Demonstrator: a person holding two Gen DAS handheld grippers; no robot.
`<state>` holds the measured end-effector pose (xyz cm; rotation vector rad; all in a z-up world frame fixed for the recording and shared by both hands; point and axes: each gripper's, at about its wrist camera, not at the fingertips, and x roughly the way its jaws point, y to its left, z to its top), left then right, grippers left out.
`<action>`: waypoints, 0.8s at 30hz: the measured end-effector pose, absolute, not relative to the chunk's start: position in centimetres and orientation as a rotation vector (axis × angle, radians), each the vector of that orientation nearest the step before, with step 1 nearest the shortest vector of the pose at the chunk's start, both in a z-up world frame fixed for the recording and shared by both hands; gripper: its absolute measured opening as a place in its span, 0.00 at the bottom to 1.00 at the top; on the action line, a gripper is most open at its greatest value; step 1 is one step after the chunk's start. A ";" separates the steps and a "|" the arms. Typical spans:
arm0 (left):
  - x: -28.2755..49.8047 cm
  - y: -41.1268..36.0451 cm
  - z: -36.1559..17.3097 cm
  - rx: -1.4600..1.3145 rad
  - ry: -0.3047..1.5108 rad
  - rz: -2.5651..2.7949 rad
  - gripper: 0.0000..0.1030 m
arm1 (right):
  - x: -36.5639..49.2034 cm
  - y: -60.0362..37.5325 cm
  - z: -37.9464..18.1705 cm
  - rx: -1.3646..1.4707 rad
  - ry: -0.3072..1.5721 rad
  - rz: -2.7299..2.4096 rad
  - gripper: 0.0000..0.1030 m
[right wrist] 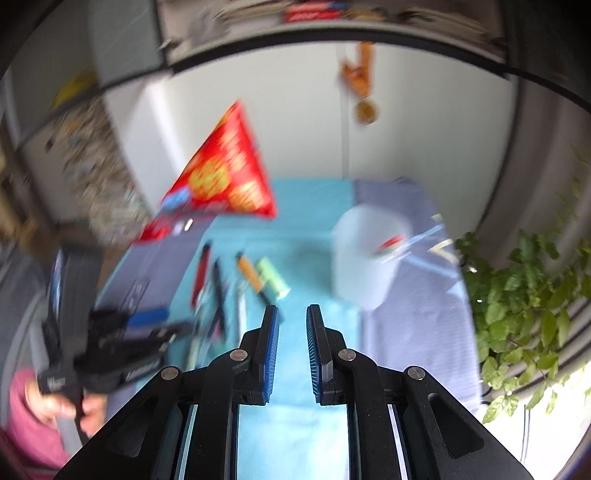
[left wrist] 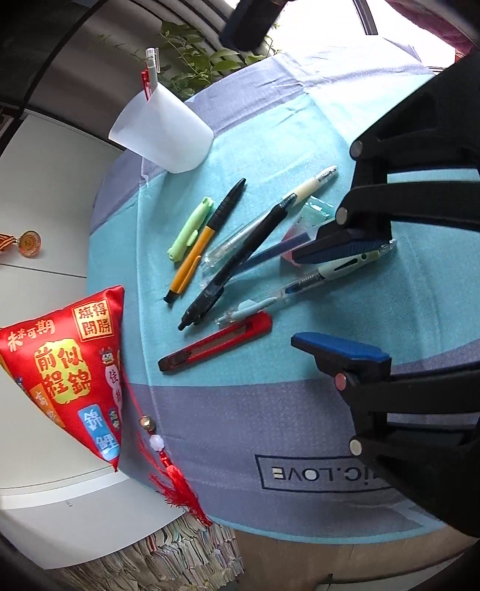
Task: Organize stationery
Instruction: 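Grasp the clear green-grip pen with the left tool while the right grasps the beige-grip pen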
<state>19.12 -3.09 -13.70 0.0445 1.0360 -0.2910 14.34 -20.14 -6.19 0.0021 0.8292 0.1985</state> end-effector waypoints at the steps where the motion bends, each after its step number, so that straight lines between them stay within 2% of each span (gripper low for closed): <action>1: 18.9 -3.1 -13.9 0.046 1.044 -0.295 0.34 | 14.3 -19.2 -7.2 -0.024 0.853 0.221 0.14; 5: 18.1 -3.2 -14.6 0.050 1.067 -0.324 0.35 | 14.7 -16.4 -10.8 -0.088 0.950 0.296 0.14; 11: 17.7 -3.8 -15.4 0.070 1.075 -0.351 0.34 | 16.1 -15.5 -13.4 -0.080 1.020 0.306 0.14; 12: 17.8 -3.7 -15.3 0.064 1.076 -0.354 0.32 | 16.3 -15.4 -13.7 -0.081 1.029 0.305 0.14; 15: 17.6 -3.0 -15.3 0.005 1.086 -0.409 0.13 | 16.9 -15.1 -14.5 -0.094 1.045 0.300 0.14; 22: 17.1 -2.3 -15.0 0.022 1.057 -0.407 0.09 | 18.1 -14.6 -15.8 -0.112 1.039 0.280 0.14; 24: 17.0 -1.9 -14.8 0.018 1.056 -0.397 0.09 | 18.2 -14.4 -15.9 -0.132 1.038 0.275 0.11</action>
